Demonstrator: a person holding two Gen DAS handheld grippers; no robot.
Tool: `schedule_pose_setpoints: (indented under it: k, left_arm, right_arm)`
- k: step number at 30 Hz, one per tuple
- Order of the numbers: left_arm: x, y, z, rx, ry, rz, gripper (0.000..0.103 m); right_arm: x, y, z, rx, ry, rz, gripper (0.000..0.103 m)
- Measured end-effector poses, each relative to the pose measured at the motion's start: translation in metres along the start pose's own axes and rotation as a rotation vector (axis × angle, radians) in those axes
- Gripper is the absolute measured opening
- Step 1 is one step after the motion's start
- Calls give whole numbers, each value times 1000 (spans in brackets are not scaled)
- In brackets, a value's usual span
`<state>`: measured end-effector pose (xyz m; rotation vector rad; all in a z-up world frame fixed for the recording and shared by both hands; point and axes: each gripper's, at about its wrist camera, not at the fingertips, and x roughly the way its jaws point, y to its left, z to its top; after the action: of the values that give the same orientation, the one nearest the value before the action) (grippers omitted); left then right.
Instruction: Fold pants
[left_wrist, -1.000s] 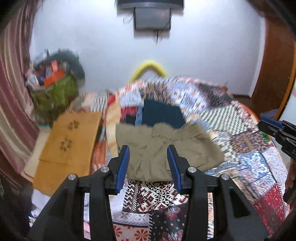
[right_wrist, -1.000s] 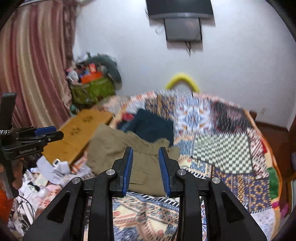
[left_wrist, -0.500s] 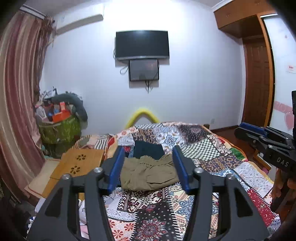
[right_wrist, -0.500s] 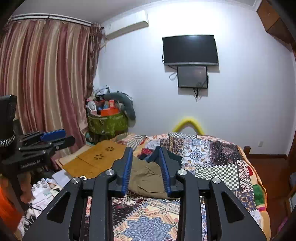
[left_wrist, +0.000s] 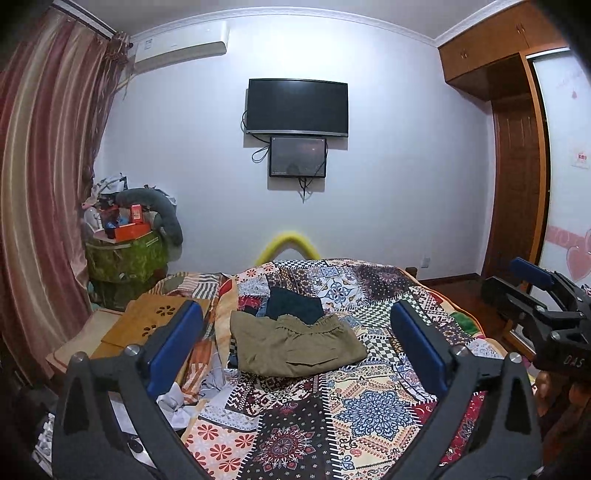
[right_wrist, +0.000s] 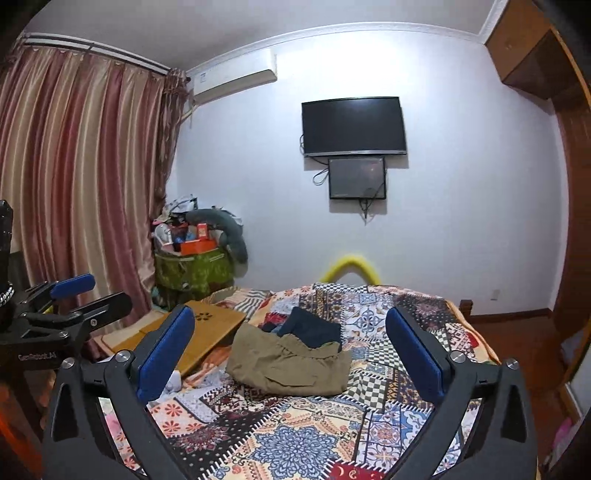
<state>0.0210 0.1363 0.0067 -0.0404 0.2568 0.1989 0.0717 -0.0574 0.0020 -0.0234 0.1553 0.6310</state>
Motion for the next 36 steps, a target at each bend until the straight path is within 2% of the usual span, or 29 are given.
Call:
schedule_pose_setpoints:
  k: [36]
  left_arm:
    - [7, -6, -8, 10, 5, -3, 103]
  right_arm:
    - [-9, -8, -12, 49, 52, -11, 103]
